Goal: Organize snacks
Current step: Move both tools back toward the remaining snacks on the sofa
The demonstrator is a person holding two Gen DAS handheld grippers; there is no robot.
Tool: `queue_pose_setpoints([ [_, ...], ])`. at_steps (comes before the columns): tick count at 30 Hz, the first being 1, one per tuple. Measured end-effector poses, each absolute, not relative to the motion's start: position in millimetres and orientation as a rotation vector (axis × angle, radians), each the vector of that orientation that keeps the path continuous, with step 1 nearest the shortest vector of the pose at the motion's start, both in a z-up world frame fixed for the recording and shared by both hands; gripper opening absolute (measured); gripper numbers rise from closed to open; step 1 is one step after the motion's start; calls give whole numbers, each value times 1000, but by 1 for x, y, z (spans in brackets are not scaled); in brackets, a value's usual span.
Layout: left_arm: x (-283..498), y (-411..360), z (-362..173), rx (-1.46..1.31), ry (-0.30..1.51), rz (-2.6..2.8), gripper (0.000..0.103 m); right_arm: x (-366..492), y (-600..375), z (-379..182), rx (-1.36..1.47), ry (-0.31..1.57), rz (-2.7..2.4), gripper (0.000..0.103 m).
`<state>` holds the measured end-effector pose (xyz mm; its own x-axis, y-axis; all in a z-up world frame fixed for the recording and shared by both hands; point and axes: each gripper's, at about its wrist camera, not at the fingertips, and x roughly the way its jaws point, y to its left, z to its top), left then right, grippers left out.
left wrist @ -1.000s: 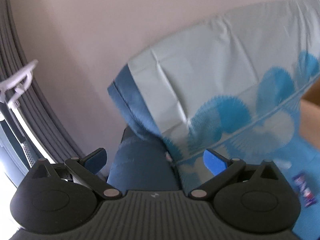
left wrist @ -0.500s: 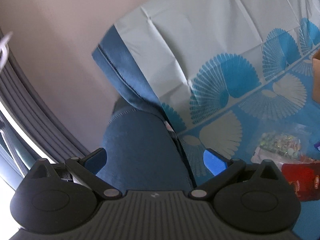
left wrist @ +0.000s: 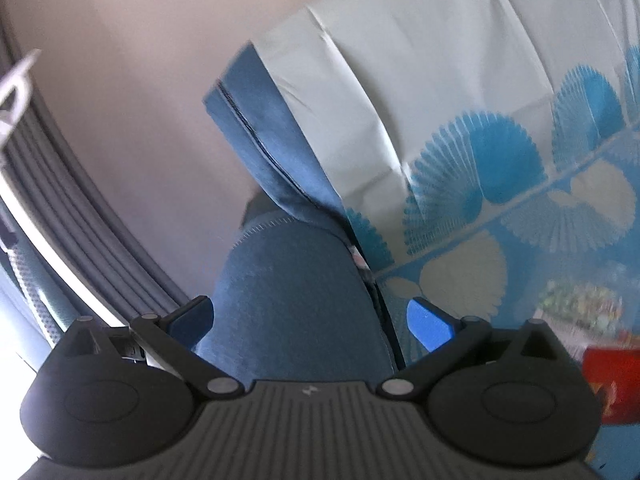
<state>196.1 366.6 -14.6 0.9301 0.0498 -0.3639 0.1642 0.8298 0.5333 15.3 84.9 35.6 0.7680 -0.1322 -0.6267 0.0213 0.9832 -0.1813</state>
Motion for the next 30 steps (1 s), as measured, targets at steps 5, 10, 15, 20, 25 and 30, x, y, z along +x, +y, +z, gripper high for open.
queue_pose_setpoints([
  [5,159,360,17,473,367,-81,103,9,82,40,-133,672,-86,86],
  [10,99,345,35,332,415,-162,103,-10,78,50,-86,638,-80,86],
  [15,39,328,30,260,517,-193,103,-35,72,58,-23,604,-58,89],
  [20,-3,325,5,196,682,-165,103,-56,70,52,32,605,-26,92],
  [25,-13,332,-27,116,849,-107,103,-62,75,30,71,655,34,92],
  [30,11,341,-41,35,935,-60,103,-47,75,5,114,708,66,92],
])
